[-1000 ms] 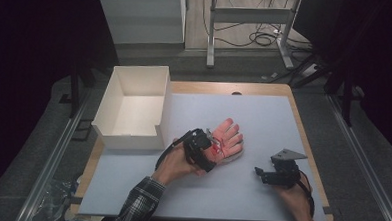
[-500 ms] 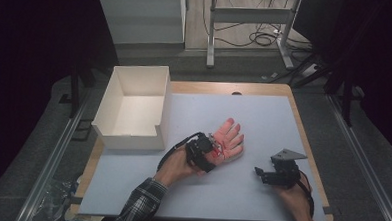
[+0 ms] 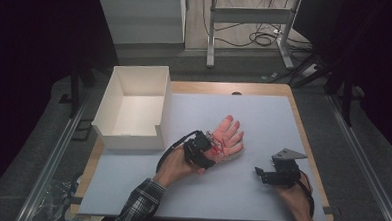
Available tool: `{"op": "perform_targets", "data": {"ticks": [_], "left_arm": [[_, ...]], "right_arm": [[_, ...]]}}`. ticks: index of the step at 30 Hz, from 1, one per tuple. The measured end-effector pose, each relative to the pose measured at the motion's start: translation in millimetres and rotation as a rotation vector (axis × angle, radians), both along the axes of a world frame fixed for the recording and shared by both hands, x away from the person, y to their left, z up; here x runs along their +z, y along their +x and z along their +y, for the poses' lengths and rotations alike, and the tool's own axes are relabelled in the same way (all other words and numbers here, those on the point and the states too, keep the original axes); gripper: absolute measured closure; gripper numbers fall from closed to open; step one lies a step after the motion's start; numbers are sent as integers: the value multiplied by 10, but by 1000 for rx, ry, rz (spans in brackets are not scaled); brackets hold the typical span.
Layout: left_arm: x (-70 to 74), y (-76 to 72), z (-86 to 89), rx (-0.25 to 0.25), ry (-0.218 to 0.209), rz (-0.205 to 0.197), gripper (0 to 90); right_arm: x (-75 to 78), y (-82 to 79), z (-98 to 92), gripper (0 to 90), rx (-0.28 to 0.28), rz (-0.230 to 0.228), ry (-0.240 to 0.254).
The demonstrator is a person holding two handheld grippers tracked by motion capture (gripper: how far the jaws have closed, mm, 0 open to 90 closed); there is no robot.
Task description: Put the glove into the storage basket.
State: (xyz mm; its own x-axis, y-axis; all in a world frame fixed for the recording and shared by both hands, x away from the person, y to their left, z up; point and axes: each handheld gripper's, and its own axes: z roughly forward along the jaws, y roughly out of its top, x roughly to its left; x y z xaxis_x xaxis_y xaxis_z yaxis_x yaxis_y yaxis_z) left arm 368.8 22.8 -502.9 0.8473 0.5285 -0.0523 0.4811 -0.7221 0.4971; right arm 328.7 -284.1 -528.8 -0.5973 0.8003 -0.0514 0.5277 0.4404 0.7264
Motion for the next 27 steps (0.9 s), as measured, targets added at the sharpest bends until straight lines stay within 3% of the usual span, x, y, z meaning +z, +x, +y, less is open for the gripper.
{"op": "perform_targets", "data": {"ticks": [2,11,27], "left_arm": [[18,9,8,7,-12,17,457],[243,17,-19,20,-44,12,458],[657,167,64,97,-46,-16,453]], "right_arm": [[2,11,-15,161,-8,0,4],[-18,38,-3,75,-16,21,-16],[-27,34,-1,65,-15,22,-17]]}}
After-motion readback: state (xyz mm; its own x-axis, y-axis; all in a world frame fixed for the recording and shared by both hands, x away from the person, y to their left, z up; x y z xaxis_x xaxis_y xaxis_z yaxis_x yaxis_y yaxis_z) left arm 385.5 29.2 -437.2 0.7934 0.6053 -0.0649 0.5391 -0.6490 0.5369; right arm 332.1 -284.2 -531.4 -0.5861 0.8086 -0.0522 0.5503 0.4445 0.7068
